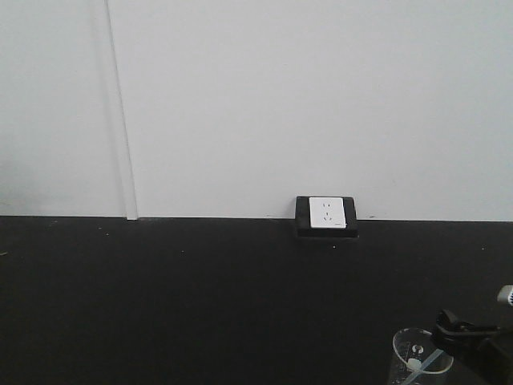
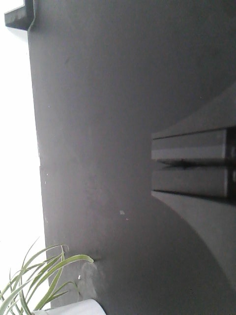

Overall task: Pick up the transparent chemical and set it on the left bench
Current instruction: 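Lift the dropper pipette out of the beaker with the right gripper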

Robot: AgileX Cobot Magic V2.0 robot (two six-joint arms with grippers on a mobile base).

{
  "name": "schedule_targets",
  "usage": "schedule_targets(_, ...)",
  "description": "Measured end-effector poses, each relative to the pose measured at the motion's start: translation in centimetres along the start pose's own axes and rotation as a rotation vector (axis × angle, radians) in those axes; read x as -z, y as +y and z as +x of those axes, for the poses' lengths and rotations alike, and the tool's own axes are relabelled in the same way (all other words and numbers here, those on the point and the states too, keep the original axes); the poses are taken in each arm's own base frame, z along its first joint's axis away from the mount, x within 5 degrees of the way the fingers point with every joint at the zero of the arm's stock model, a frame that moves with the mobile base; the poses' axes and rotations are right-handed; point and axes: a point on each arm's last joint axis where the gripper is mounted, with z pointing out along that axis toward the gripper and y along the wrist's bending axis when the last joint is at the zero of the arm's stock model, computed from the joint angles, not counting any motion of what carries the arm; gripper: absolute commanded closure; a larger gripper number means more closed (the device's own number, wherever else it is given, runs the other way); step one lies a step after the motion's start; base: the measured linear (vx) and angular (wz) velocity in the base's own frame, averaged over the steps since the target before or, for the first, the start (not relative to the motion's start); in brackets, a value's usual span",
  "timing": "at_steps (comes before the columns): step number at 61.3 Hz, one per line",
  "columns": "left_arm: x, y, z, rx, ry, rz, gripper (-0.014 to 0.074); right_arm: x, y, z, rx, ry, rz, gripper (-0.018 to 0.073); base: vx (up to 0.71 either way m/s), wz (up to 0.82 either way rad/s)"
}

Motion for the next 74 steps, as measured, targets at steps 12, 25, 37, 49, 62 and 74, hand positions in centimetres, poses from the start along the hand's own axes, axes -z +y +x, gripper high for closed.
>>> schedule_targets(12, 0.0, 0.0, 0.0, 0.000, 0.000, 0.000, 0.0600, -2.0, -0.1, 1.1, -0.017, 0.051, -0.007, 0.0105, 0.00, 0.00)
schedule_targets(25, 0.0, 0.0, 0.0, 0.000, 0.000, 0.000, 0.0600, -2.1, 0.0, 1.2, -0.010, 0.055, -0.012, 0.0314, 0.00, 0.00)
schedule_targets(37, 0.0, 0.0, 0.0, 0.000, 0.000, 0.000, 0.0600, -1.7, 0.4, 0.6, 0.057, 0.039, -0.045, 0.0531, 0.00, 0.00)
schedule_targets(49, 0.0, 0.0, 0.0, 0.000, 0.000, 0.000, 0.0600, 0.4, 1.5, -2.2, 0.177, -0.050, -0.102, 0.0568, 0.00, 0.00)
schedule_targets(62, 0.0, 0.0, 0.0, 0.000, 0.000, 0.000, 0.0600, 6.3, 3.3, -6.0, 0.333, -0.082, -0.138, 0.0566, 0.00, 0.00)
schedule_targets(74, 0.0, 0.0, 0.0, 0.000, 0.000, 0.000, 0.0600, 13.9, 5.2, -6.4, 0.401, -0.183, -0.243, 0.0564, 0.00, 0.00)
